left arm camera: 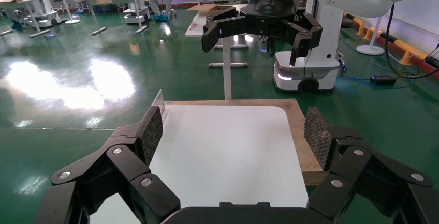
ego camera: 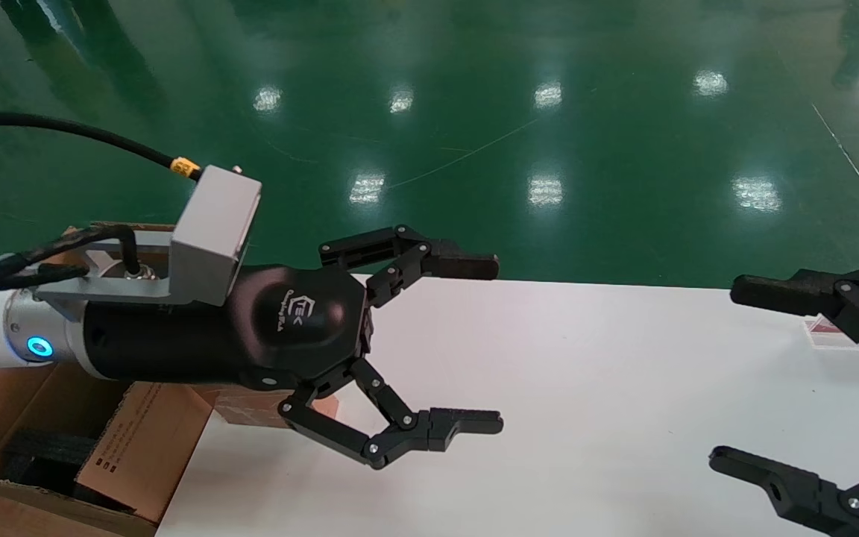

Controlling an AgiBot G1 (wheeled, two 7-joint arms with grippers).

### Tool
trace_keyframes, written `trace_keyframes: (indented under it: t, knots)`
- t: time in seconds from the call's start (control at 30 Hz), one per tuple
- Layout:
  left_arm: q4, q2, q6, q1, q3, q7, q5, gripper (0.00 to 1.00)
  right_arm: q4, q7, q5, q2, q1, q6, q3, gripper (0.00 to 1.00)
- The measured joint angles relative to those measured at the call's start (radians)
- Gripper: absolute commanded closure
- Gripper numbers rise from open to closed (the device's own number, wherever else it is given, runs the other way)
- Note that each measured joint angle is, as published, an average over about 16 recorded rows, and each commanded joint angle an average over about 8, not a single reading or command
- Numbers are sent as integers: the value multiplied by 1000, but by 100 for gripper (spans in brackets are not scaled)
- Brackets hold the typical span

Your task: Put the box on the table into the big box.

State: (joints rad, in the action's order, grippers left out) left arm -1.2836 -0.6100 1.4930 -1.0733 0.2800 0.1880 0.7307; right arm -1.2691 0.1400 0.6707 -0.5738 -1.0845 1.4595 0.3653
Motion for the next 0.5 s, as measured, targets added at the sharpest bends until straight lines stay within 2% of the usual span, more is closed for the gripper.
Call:
trace_keyframes:
  t: [0.5]
  knots:
    - [0, 0, 0, 0, 0, 0, 0, 0, 0, 0, 0, 0, 0, 0, 0, 0]
